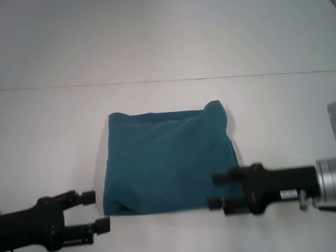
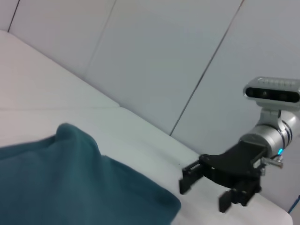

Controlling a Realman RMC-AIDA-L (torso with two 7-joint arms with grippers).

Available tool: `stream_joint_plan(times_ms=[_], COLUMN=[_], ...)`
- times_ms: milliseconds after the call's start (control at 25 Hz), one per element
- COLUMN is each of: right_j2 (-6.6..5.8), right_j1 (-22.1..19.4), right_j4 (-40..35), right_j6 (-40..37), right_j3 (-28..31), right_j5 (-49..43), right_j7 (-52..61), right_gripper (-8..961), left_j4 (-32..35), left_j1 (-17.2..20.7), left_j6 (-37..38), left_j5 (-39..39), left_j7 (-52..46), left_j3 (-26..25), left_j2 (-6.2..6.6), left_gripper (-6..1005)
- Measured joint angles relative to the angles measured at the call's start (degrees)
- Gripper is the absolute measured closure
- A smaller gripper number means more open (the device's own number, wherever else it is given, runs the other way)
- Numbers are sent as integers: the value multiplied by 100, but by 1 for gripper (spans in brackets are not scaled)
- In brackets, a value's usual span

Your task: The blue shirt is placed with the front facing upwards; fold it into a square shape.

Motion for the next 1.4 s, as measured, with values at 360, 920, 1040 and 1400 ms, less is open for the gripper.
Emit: stream_joint_plan(times_ms=[360,920,1040,1400], right_j2=[10,45,51,52], right_j1=[-202,-54,-34,-65], right_j4=[498,925,970,1060], right_j6=[-493,-262,-255,-47], right_j3=[-455,-674,-650,-632], right_j5=[-155,57,137,399], right_j7=[-9,-17,-7,7], right_gripper=[222,225,225,224], left_j4=[184,104,82,9], left_j1=[65,30,-28,-88], left_j6=[192,153,106,-52], left_j5=[803,905,881,866], left_j7=[98,142,-63,-183], left_j3=[94,286,267,248], left_j2=[2,-55,-54,-55], left_gripper=[63,65,65,65])
